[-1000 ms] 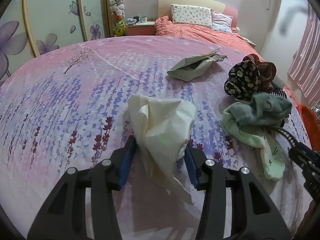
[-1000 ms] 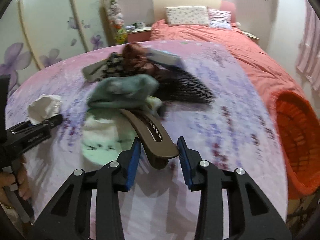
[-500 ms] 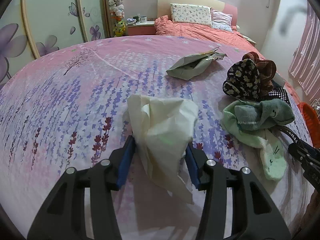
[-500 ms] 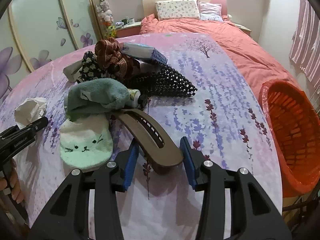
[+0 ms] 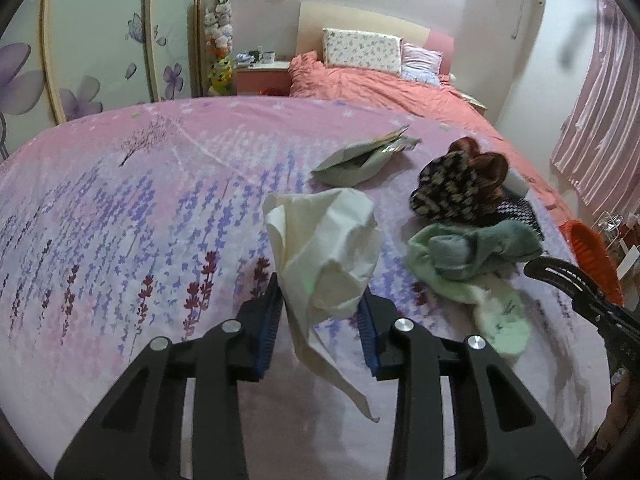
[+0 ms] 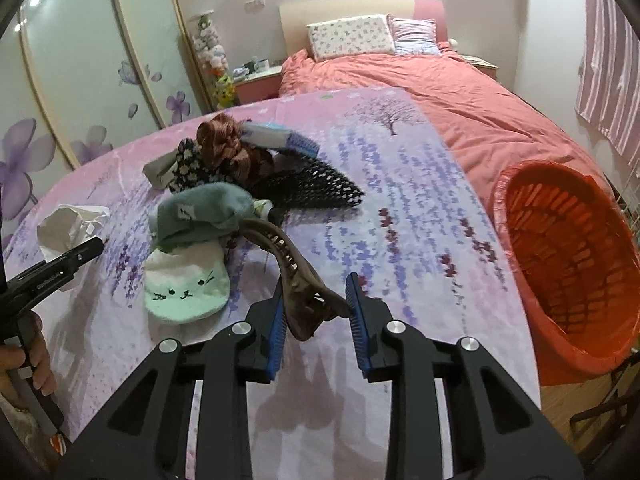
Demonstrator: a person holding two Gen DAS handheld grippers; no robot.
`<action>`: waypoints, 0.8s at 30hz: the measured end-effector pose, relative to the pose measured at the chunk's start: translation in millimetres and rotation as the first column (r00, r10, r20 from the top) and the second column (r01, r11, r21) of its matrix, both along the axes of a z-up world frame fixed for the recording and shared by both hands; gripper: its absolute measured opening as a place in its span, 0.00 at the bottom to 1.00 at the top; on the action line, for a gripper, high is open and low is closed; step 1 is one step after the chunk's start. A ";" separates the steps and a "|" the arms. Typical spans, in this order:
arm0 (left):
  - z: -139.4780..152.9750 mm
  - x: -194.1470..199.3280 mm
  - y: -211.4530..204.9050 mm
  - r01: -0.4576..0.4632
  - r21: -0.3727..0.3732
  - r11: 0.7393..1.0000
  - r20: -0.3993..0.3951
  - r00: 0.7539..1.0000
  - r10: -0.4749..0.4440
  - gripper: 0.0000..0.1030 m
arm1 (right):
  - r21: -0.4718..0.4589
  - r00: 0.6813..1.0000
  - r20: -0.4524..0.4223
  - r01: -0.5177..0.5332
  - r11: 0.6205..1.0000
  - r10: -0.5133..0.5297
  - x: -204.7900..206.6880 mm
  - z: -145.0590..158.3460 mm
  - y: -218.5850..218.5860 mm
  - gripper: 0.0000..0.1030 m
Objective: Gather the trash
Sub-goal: 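Lift the tissue with the left tool while the right tool grasps the brown hair clip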
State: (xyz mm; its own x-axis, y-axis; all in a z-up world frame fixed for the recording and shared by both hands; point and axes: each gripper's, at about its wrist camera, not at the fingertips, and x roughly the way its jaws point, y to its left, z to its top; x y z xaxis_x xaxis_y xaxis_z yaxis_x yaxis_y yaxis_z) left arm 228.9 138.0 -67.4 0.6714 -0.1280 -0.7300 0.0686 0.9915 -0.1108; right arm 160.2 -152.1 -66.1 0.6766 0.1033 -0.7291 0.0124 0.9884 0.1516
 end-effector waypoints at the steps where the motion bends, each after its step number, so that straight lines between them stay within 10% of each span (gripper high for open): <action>1: 3.7 -1.4 -2.0 0.004 -0.002 1.000 0.005 1.000 -0.004 0.34 | 0.006 1.000 0.005 0.007 1.000 -0.007 -1.5 1.0 -2.6 0.28; 24: 82.1 -39.0 -159.2 0.312 -0.060 0.948 0.138 0.943 -0.302 0.34 | 0.061 0.912 0.260 0.314 0.948 -0.319 -58.0 65.2 -96.8 0.28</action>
State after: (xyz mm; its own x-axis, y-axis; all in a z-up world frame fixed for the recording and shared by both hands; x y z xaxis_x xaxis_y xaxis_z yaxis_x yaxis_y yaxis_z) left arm 190.0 -21.2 14.6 0.6757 -0.3969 -0.6212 0.3865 0.9083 -0.1599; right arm 102.3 -248.9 -0.8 0.8429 -0.1367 -0.5204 0.2813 0.9364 0.2097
